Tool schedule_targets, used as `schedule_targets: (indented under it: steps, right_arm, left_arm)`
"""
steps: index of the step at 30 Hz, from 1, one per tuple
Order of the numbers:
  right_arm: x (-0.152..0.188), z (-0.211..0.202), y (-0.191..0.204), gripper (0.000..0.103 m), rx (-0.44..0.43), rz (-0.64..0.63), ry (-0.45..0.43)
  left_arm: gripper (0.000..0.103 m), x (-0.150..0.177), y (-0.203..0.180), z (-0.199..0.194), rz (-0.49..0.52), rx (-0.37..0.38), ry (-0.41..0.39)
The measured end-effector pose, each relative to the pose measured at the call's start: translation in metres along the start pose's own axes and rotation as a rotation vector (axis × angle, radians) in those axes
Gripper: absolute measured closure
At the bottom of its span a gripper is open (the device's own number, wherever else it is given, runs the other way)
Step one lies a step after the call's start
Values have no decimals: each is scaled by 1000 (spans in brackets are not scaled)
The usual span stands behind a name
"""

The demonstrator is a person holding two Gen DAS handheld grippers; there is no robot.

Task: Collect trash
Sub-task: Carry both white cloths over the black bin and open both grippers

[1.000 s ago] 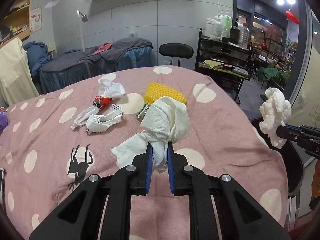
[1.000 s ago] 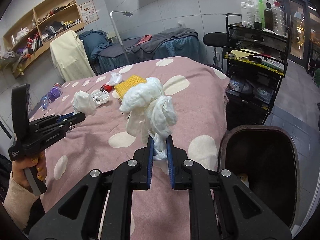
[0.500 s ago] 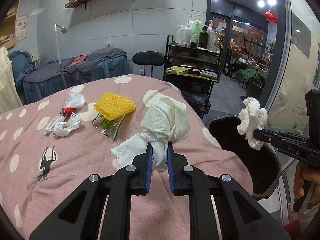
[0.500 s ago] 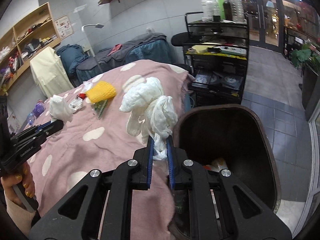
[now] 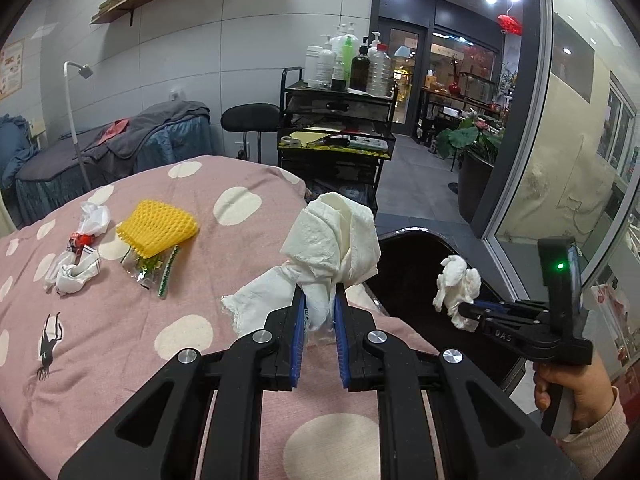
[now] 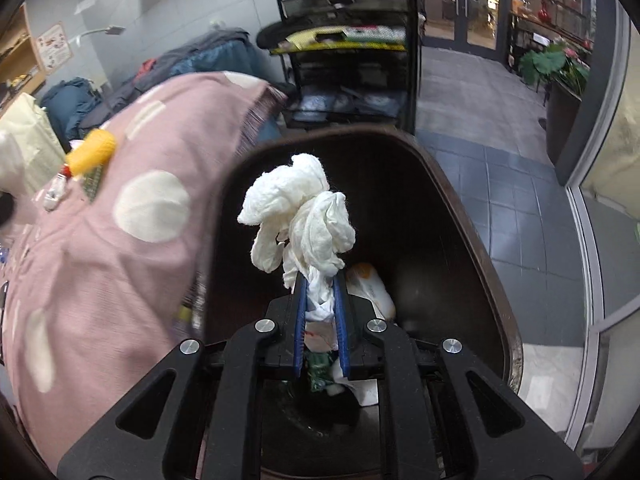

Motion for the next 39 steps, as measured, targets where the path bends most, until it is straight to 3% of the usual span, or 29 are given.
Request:
schedule_targets:
  steps: [5, 10, 14, 16, 26, 39]
  right_arm:
    - [15, 27, -16, 88, 22, 38, 51]
    - [19, 37, -20, 48, 32, 65, 51]
    - [17, 35, -17, 42, 17, 83, 32]
    - [15, 30, -20, 34, 18, 91, 16]
    - [0, -8, -30, 31, 54, 113, -92]
    - [-6, -44, -80, 31, 173, 200, -182]
  left_arm:
    - [89, -2, -14, 6, 11, 26, 13]
    - [89, -3, -26, 10, 26, 41, 22]
    - [89, -2, -35, 13, 28, 64, 31]
    - [89, -2, -39, 13, 28, 76, 35]
    - [89, -10, -77, 26, 71, 149, 55]
    - [89, 4, -133, 64, 77, 273, 180]
Point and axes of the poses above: each gripper's, at about its wrist camera, not at the fingertips, and z roughly the way its jaws point, y to its left, x to its underside, the point moved 9 cm from there along z, roughly the way its jaws point
